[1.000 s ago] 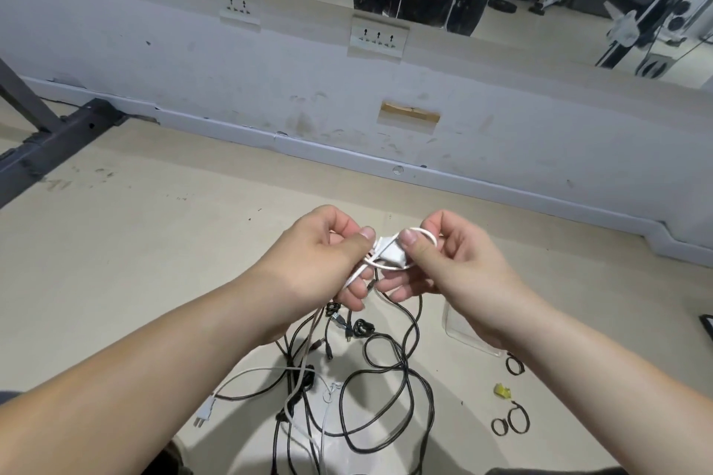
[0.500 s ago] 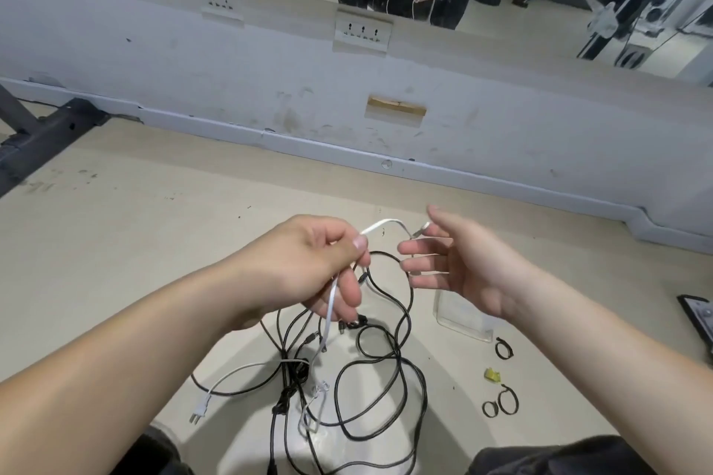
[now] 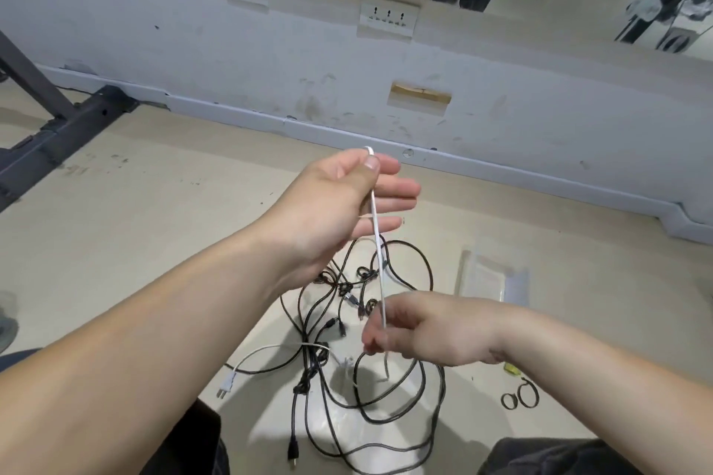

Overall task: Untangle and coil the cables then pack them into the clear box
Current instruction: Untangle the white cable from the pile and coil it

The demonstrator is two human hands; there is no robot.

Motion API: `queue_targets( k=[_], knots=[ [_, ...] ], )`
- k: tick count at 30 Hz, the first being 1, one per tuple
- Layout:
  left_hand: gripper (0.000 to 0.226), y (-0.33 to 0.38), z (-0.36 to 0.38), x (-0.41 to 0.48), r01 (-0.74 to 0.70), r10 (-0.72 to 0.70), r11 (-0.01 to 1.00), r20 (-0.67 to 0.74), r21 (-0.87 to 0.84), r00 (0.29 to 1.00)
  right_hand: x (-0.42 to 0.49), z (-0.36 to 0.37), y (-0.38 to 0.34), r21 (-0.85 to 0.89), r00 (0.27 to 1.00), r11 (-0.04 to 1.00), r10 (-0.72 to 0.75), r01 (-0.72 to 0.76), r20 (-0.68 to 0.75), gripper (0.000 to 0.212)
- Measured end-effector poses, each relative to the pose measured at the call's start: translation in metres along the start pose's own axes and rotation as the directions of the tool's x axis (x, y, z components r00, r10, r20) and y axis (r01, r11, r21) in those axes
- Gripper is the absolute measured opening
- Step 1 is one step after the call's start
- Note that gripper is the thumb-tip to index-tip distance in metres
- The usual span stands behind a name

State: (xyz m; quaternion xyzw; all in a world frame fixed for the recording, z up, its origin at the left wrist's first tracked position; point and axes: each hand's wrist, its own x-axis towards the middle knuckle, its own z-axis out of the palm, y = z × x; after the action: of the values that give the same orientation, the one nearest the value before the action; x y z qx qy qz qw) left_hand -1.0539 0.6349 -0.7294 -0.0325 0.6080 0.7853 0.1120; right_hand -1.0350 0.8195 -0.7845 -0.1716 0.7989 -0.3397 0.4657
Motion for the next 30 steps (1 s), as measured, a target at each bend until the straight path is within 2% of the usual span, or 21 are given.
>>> queue_targets(
  k=[2,4,5,7,10,12,14,15,17,19,21,23,25,28,29,30],
  knots=[
    [0.027,0.0,-0.009,0.002,0.042,-0.028,0.986,-0.088,0.161,0.996,0.005,-0.004,-0.004,0.036,0.988,0.999,-0.004,0.009,-0.152,0.023],
    [0.023,-0.006,-0.013,0.001,0.169,-0.137,0.952,-0.136,0.254,0.981,0.008,-0.016,-0.01,0.236,0.938,0.959,-0.067,0.154,-0.339,0.024],
    [0.025,-0.011,-0.014,-0.001,0.23,-0.205,0.931,-0.115,0.285,0.972,0.008,-0.024,-0.015,0.325,0.904,0.913,-0.098,0.249,-0.417,0.023],
    [0.037,-0.024,-0.01,-0.007,0.268,-0.305,0.862,0.017,0.43,0.952,0.004,-0.041,-0.023,0.493,0.865,0.773,-0.139,0.399,-0.482,0.024],
    [0.035,-0.045,0.001,-0.019,0.192,-0.427,0.717,0.205,0.67,0.88,-0.004,-0.062,-0.03,0.679,0.863,0.553,-0.169,0.483,-0.477,0.029],
    [0.027,-0.057,0.006,-0.026,0.079,-0.472,0.595,0.269,0.8,0.84,-0.003,-0.067,-0.035,0.692,0.855,0.522,-0.164,0.498,-0.492,0.03],
    [0.02,-0.061,0.01,-0.026,-0.013,-0.445,0.505,0.274,0.863,0.853,0.0,-0.069,-0.039,0.682,0.857,0.555,-0.12,0.477,-0.502,0.032],
    [0.019,-0.058,0.013,-0.024,-0.02,-0.411,0.522,0.273,0.853,0.87,0.001,-0.069,-0.039,0.666,0.853,0.584,-0.092,0.464,-0.514,0.034],
    [0.021,-0.049,0.02,-0.02,0.046,-0.312,0.683,0.235,0.729,0.921,0.0,-0.069,-0.036,0.591,0.857,0.696,-0.067,0.407,-0.511,0.034],
    [0.021,-0.035,0.025,-0.014,0.081,-0.181,0.848,0.144,0.524,0.973,-0.005,-0.066,-0.03,0.519,0.91,0.803,-0.067,0.292,-0.409,0.036],
    [0.021,-0.02,0.03,-0.01,0.068,-0.098,0.939,0.073,0.337,0.993,-0.013,-0.06,-0.025,0.511,0.953,0.83,-0.078,0.224,-0.291,0.038],
    [0.021,-0.011,0.039,-0.011,0.078,-0.095,0.97,0.061,0.229,0.994,-0.021,-0.053,-0.023,0.575,0.97,0.788,-0.111,0.22,-0.218,0.037],
    [0.019,-0.005,0.051,-0.013,0.07,-0.079,0.984,0.05,0.165,0.996,-0.032,-0.05,-0.019,0.6,0.959,0.755,-0.139,0.265,-0.249,0.044],
    [0.016,0.004,0.058,-0.007,-0.021,0.023,0.999,-0.067,0.031,0.997,-0.047,-0.052,-0.01,0.503,0.96,0.829,-0.133,0.245,-0.248,0.07],
    [0.015,0.008,0.058,-0.003,-0.046,0.044,0.999,-0.099,-0.015,0.994,-0.052,-0.05,-0.006,0.464,0.969,0.862,-0.112,0.206,-0.222,0.072],
    [0.015,0.01,0.058,-0.001,-0.056,0.048,0.996,-0.109,-0.074,0.993,-0.057,-0.046,-0.002,0.408,0.974,0.897,-0.088,0.169,-0.208,0.063]
  ],
)
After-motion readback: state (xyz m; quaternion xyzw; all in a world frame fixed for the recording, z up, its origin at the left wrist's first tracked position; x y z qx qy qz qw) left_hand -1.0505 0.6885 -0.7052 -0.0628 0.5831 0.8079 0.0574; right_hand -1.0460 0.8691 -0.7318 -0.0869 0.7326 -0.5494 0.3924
